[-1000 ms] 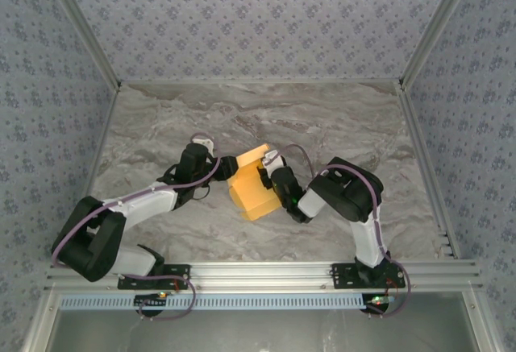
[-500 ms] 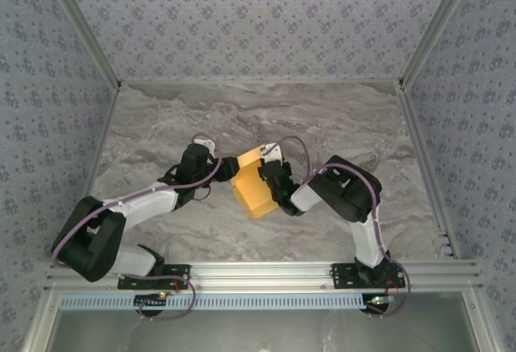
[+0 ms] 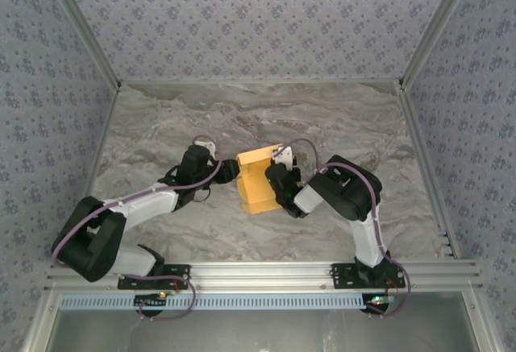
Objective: Fold the paper box
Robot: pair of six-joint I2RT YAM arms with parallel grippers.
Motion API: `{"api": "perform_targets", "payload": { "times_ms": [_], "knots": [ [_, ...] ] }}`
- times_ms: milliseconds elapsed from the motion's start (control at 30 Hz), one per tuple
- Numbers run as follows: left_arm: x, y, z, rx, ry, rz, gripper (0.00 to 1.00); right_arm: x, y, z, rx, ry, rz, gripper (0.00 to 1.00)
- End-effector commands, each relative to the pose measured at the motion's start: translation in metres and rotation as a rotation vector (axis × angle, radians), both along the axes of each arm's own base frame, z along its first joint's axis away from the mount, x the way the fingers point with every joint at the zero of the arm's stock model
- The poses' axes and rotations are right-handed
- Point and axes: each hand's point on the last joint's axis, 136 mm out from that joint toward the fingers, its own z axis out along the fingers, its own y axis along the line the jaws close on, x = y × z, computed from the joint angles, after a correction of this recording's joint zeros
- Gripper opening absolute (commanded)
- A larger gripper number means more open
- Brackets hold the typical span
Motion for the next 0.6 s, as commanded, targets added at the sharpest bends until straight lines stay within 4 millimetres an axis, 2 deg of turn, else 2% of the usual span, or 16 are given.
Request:
{"api": "perform_targets", "payload": {
  "times_ms": [0,300,567],
  "knots": [
    [-0.023,0.015,-0.037,0.092,0.127,0.0,0.55,-0.002,0.023,0.016,0.036,-0.038,0.162,0.45],
    [-0.02,0.015,0.023,0.027,-0.005,-0.001,0.6,-0.013,0.016,0.036,0.075,-0.065,0.316,0.59],
    [-0.014,0.022,0.054,0.001,-0.056,0.021,0.67,-0.036,0.028,0.051,0.092,-0.041,0.601,0.61]
  ]
}}
